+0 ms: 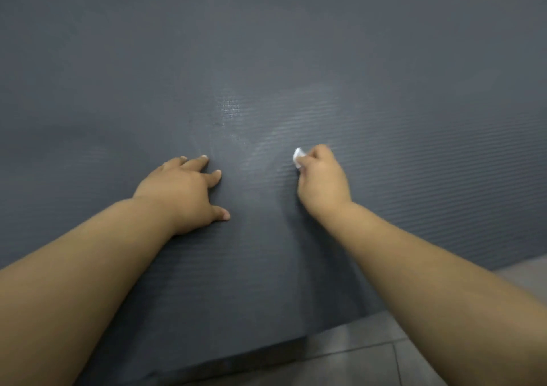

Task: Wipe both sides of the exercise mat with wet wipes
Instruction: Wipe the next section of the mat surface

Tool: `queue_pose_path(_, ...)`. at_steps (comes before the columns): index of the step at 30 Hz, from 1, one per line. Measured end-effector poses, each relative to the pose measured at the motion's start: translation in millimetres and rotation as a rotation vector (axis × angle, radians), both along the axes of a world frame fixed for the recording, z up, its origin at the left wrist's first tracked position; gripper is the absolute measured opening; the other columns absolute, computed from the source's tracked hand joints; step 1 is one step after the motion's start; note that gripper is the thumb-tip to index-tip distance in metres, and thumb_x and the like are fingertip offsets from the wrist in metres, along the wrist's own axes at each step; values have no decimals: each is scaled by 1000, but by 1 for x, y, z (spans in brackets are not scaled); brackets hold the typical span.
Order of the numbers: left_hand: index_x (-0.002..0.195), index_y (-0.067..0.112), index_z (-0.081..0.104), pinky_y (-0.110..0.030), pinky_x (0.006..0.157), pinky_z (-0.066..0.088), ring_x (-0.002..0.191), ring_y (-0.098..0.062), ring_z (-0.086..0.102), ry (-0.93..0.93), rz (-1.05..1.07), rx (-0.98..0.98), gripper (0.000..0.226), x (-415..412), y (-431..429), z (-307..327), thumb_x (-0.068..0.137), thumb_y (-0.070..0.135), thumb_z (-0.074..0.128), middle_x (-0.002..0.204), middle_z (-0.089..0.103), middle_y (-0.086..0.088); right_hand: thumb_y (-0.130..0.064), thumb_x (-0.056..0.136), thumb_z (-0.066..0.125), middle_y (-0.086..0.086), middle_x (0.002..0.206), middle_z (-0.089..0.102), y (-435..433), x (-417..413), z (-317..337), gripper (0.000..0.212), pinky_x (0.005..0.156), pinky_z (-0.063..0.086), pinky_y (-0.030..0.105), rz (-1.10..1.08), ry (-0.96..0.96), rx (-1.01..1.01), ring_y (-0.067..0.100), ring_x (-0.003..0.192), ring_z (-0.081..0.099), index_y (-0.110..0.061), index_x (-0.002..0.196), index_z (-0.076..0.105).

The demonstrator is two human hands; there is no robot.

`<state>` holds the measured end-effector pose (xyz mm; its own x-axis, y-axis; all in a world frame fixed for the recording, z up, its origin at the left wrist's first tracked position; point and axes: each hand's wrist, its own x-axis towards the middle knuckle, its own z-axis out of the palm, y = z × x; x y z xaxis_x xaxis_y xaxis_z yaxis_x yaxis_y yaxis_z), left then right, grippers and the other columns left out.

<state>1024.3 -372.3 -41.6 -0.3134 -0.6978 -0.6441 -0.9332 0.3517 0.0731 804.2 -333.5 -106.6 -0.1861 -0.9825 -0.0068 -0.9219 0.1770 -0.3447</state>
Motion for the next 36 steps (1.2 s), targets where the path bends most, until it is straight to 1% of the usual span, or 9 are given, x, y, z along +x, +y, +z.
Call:
queue_pose_path(2, 150, 31, 12, -38, 119, 8, 145, -26, 1, -38, -38, -72, 85, -4, 10, -12, 82, 67, 48, 158, -4, 3, -21, 95, 47, 8, 84, 56, 36, 44, 4, 21, 55, 41, 28, 319, -114, -50, 29, 70, 56, -9, 99, 63)
queue_pose_path(5, 151, 28, 6, -39, 119, 6, 144, -28, -5, -27, -10, -104, 84, -3, 18, -25, 86, 62, 47, 158, -11, 1, -47, 99, 16, 14, 91, 58, 66, 36, 16, 64, 60, 46, 35, 647, -158, 120, 30, 74, 57, -5, 107, 64)
queue_pose_path(9, 150, 31, 9, -38, 118, 10, 145, -26, -1, 9, 24, -121, 87, -4, 16, -25, 82, 63, 53, 158, -5, 3, -34, 95, 27, 8, 107, 53, 45, -42, 9, 44, 73, 46, 31, 310, 71, 15, 26, 85, 53, -14, 117, 60)
queue_pose_path(13, 148, 36, 18, -40, 113, 20, 144, -26, 7, 5, 41, -154, 87, -7, 15, -20, 77, 65, 58, 158, 4, 4, -33, 99, 40, -7, 74, 42, 41, -31, -9, 36, 72, 42, 36, -101, 49, -60, 13, 68, 41, -5, 92, 61)
queue_pose_path(19, 146, 35, 26, -39, 110, 25, 140, -28, 16, -31, -38, -182, 66, -5, 30, -15, 88, 57, 49, 157, 13, 0, -30, 96, 38, 9, 80, 56, 118, 61, 5, 38, 53, 47, 31, 529, -194, -23, 27, 63, 55, -6, 99, 67)
queue_pose_path(21, 142, 36, 36, -39, 116, 19, 143, -27, 12, 28, -27, -115, 52, -3, 36, -11, 93, 47, 48, 156, 16, 0, -47, 96, 28, 11, 89, 57, 115, 28, 8, 54, 67, 49, 33, 558, -175, 7, 26, 74, 55, -8, 103, 64)
queue_pose_path(24, 135, 35, 48, -36, 118, 14, 145, -19, 10, 116, -19, 20, 45, 2, 41, 5, 91, 44, 53, 155, 21, 7, -27, 98, 40, 7, 102, 54, 101, -39, 3, 30, 71, 38, 26, 323, 14, 64, 26, 89, 53, -10, 108, 62)
queue_pose_path(28, 142, 30, 37, -36, 119, 6, 145, -16, 6, 39, -106, 147, 67, -1, 58, 27, 84, 59, 53, 156, 13, 12, -27, 98, 44, 0, 77, 47, 103, -30, 0, 33, 67, 40, 33, -99, -35, -21, 22, 70, 48, -2, 89, 63)
queue_pose_path(36, 150, 21, 15, -39, 118, 0, 145, -29, -3, -193, -273, -13, 71, -2, 106, 1, 93, 56, 39, 159, -3, -1, -18, 85, 55, 8, 78, 58, 172, 34, 8, 19, 43, 44, 26, 550, -200, 49, 27, 55, 58, -12, 94, 71)
